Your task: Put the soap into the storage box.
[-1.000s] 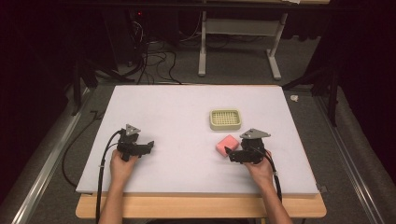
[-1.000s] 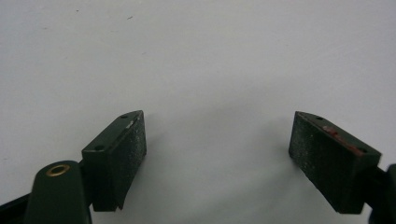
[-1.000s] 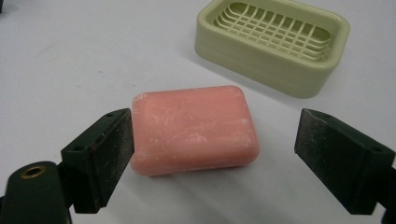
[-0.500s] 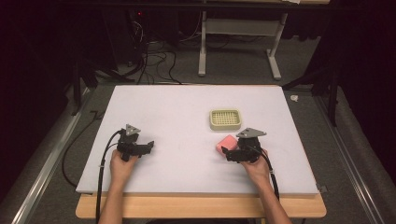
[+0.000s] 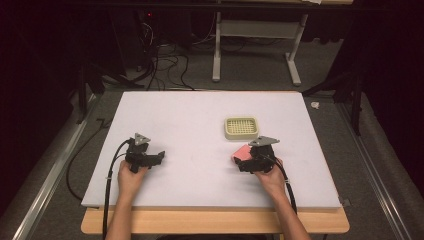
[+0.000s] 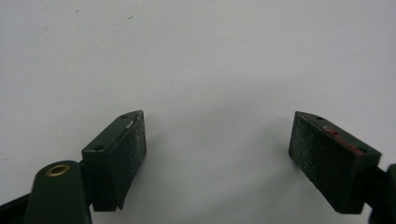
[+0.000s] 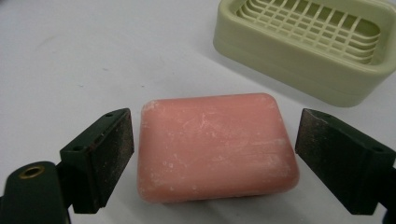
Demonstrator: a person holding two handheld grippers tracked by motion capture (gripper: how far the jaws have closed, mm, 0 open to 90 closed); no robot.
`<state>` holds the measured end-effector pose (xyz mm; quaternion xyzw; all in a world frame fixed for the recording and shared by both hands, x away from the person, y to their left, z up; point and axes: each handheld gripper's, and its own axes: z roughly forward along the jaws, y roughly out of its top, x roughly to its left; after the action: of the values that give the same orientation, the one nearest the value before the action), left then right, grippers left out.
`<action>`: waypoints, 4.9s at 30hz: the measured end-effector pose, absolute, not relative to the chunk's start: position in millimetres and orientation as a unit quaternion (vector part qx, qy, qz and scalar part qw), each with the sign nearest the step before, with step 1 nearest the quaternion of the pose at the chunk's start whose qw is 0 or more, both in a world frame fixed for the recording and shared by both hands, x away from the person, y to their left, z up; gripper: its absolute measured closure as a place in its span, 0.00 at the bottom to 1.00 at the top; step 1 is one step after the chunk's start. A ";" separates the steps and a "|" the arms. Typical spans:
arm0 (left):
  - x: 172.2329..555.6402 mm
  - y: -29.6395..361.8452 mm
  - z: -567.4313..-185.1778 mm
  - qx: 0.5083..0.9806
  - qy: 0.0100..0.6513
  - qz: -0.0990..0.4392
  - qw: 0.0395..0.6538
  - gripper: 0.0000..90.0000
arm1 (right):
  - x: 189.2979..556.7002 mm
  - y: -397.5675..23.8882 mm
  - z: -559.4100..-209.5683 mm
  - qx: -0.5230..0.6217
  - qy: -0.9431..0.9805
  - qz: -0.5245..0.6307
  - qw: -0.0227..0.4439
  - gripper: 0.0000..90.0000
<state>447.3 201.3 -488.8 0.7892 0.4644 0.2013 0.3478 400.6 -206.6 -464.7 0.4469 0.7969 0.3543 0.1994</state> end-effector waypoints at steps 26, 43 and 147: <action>447.3 201.3 -488.8 0.789 0.464 0.201 0.348 0.22 | 409.1 -199.5 -483.7 0.446 0.812 0.328 0.184 0.15; 447.3 201.3 -488.7 0.789 0.464 0.201 0.348 0.22 | 406.9 -198.4 -482.5 0.447 0.812 0.332 0.174 0.15; 447.3 201.3 -488.8 0.789 0.465 0.202 0.349 0.22 | 447.8 -225.6 -401.4 0.481 0.753 0.414 0.174 0.15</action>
<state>447.3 201.3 -488.8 0.7885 0.4648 0.2015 0.3488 447.8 -225.6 -401.4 0.4807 0.7529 0.4144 0.1741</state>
